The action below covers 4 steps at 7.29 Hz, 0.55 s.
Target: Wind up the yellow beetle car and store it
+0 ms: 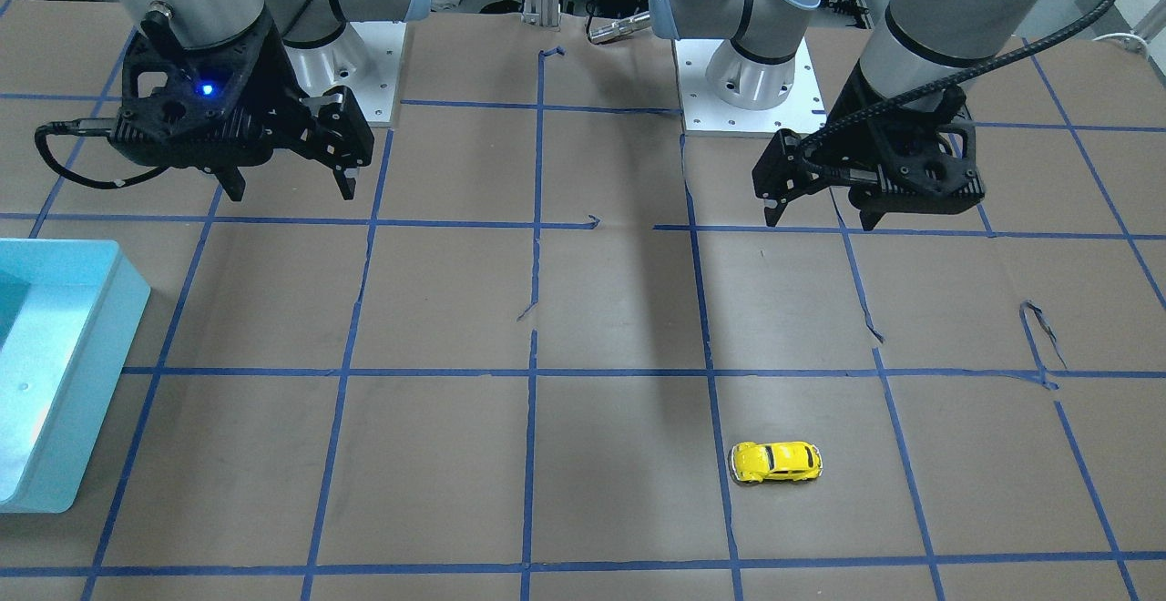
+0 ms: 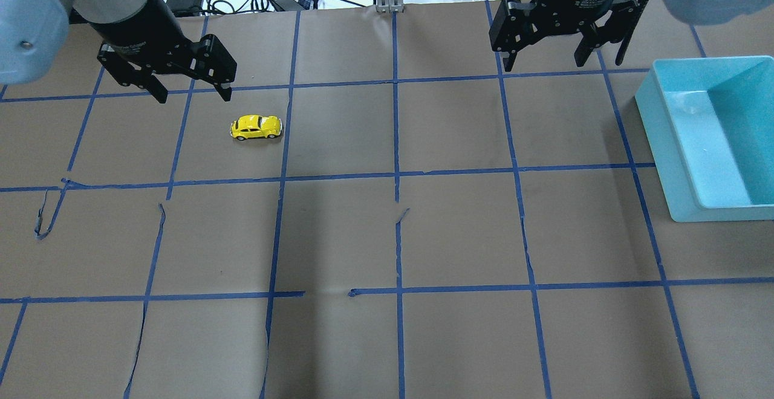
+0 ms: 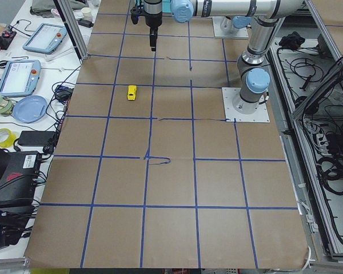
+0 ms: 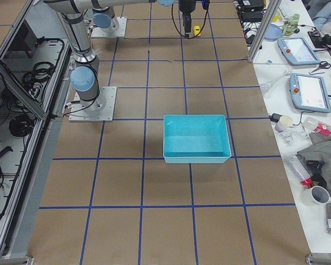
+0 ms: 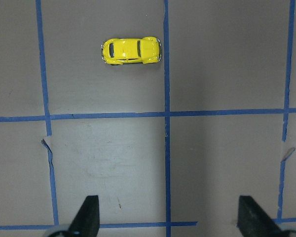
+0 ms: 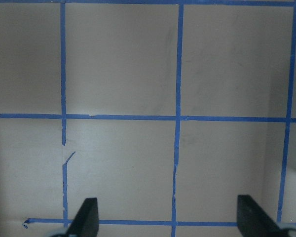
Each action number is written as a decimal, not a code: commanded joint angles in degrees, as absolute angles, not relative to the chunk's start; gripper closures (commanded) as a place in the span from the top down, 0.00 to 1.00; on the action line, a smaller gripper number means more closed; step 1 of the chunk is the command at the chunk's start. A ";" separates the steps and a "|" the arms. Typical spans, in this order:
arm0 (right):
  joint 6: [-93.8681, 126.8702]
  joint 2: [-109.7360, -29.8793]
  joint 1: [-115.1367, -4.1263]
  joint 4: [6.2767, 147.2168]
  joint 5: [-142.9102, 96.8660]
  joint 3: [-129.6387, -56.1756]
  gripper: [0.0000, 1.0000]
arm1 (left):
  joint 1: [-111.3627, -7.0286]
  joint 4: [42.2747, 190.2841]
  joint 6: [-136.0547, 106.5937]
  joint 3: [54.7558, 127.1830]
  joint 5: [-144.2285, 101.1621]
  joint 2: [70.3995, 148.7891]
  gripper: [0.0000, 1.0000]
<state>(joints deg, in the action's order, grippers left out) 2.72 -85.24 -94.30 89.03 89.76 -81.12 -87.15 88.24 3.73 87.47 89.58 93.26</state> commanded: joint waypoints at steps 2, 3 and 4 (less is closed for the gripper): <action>2.72 -85.17 -94.31 89.03 89.74 -81.12 1.00 | -87.01 88.07 3.69 87.45 89.47 93.60 1.00; 2.72 -85.17 -94.31 89.03 89.74 -81.12 1.00 | -86.66 87.02 2.82 87.54 89.30 94.47 1.00; 2.72 -85.17 -94.31 89.03 89.74 -81.12 1.00 | -86.57 86.66 2.81 87.54 89.38 95.00 1.00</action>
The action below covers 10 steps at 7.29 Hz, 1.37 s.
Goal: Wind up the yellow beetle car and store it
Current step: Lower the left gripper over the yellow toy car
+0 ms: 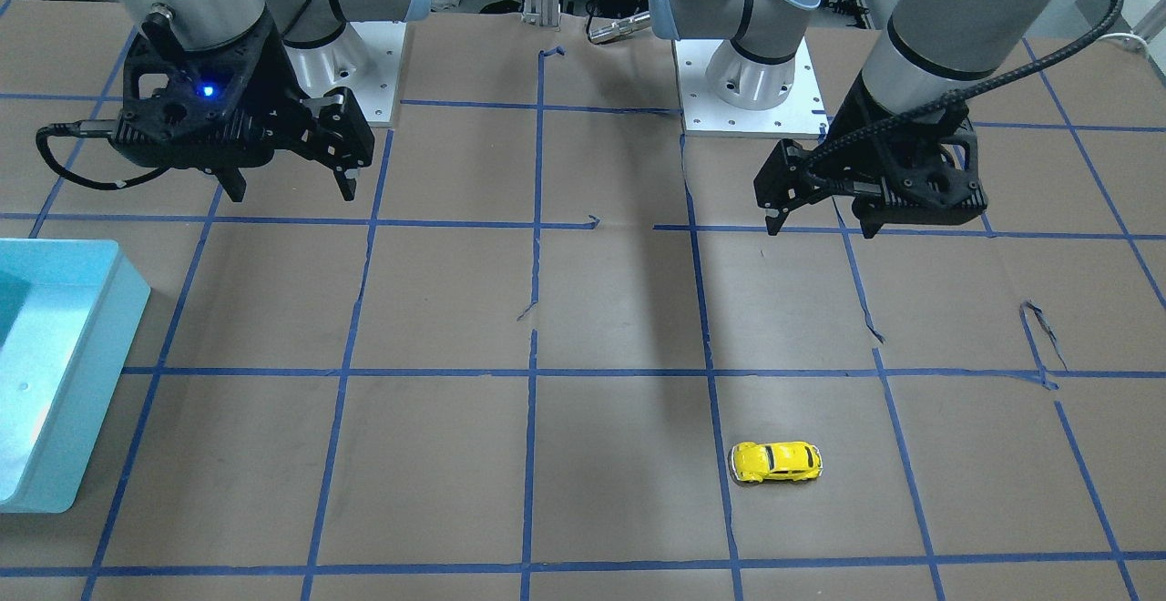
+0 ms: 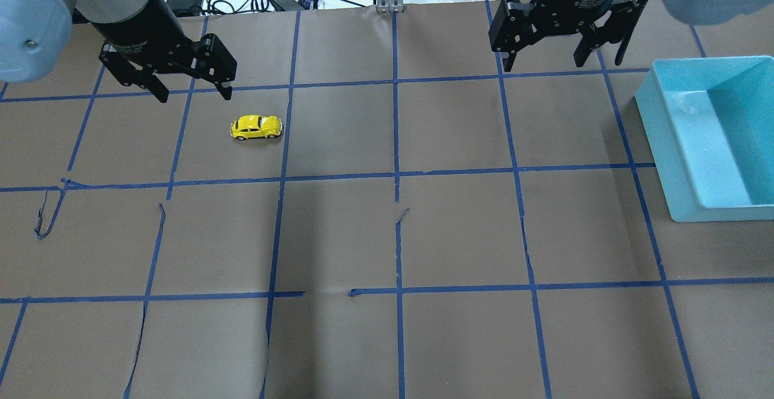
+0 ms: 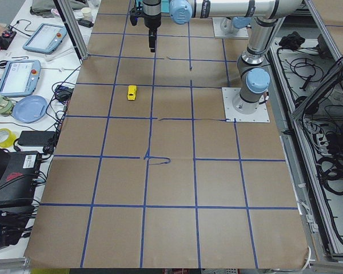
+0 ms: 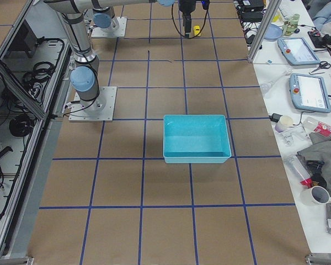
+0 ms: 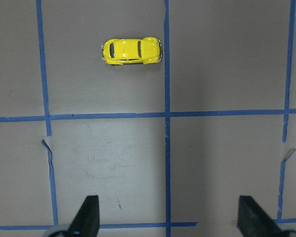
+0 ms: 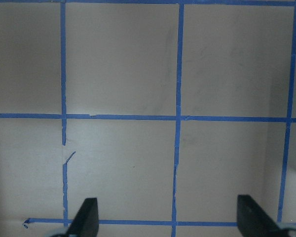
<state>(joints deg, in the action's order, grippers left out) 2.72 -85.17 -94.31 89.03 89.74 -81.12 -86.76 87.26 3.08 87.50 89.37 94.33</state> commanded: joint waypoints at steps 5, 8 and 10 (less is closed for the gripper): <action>2.72 -85.17 -94.31 89.03 89.82 -81.12 1.00 | -85.70 80.07 -22.49 87.89 90.88 96.58 1.00; 2.72 -85.17 -94.22 89.03 89.74 -81.12 1.00 | -85.61 69.15 -54.68 91.83 92.19 102.37 1.00; 2.72 -85.17 -94.22 89.03 89.74 -81.12 1.00 | -85.61 66.10 -64.90 92.72 93.68 107.20 1.00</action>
<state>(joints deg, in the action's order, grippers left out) 2.72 -85.16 -94.22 89.03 89.74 -81.12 -85.61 68.30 -57.58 92.19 92.56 104.19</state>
